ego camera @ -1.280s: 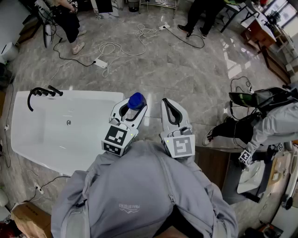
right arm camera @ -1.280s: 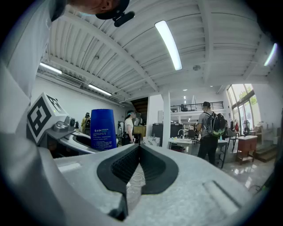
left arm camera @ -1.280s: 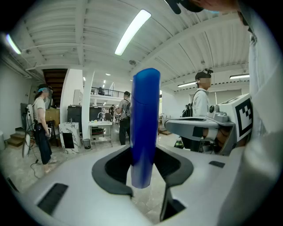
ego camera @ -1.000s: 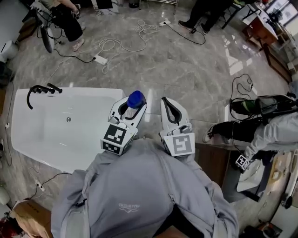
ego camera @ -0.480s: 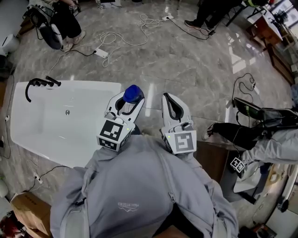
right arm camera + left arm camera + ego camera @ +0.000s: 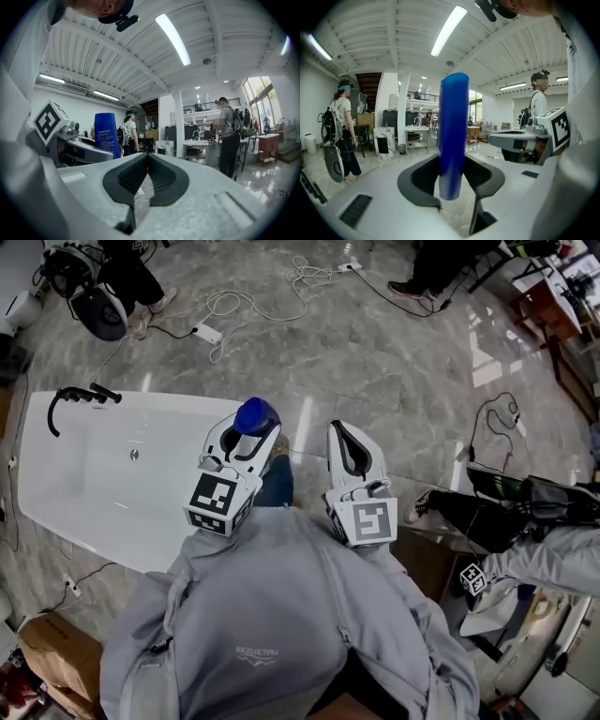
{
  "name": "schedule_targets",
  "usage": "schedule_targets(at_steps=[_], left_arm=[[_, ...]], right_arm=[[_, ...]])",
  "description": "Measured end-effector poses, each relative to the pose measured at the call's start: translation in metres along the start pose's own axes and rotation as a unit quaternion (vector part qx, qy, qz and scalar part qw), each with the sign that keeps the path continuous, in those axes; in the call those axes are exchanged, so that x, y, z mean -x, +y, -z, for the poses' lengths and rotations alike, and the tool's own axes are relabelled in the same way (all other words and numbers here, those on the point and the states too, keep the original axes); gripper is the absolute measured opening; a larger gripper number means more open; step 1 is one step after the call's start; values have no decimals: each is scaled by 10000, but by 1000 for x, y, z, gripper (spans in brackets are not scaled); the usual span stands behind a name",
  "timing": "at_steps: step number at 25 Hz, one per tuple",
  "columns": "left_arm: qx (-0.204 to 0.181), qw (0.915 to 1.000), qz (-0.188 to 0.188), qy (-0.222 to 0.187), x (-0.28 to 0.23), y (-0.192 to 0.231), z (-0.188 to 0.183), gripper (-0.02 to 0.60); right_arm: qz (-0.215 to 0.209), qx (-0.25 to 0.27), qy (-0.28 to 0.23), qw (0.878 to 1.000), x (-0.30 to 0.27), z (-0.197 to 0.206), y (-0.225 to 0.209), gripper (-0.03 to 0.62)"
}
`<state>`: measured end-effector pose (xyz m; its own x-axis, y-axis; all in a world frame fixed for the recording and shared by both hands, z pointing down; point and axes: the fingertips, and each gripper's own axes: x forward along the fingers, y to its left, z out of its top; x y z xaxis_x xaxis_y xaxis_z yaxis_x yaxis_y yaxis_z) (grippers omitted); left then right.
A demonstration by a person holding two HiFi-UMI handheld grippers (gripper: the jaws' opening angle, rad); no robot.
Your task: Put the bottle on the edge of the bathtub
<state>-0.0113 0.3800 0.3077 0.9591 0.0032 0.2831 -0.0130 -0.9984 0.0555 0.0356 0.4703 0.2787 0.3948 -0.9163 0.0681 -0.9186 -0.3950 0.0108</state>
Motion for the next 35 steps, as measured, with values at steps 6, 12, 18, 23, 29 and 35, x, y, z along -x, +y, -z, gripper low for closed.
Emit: schedule_targets(at_steps=[6,12,18,23,29,35], left_arm=[[-23,10000,10,-90,-35,33,-5,156],[9,9998,-37,-185,-75,79,-23,156],[-105,9992,-169,-351,-106,126,-34,155],[-65,9991,-246,-332,-112,162,-37,156],[68,9969,-692,-374,-105,193,-34,156],[319,9896,-1374,-293,-88,231,-20,156]], right_arm=[[-64,3,165,9998,-47,8,-22,3],[-254,127,146,9995,-119,-1,-42,3],[-477,142,94,9987,-180,-8,-52,3],[-701,223,5,9973,-221,-16,-45,3],[-1251,289,51,9917,-257,-12,-23,3],[-2009,306,3,9791,-306,-14,8,3]])
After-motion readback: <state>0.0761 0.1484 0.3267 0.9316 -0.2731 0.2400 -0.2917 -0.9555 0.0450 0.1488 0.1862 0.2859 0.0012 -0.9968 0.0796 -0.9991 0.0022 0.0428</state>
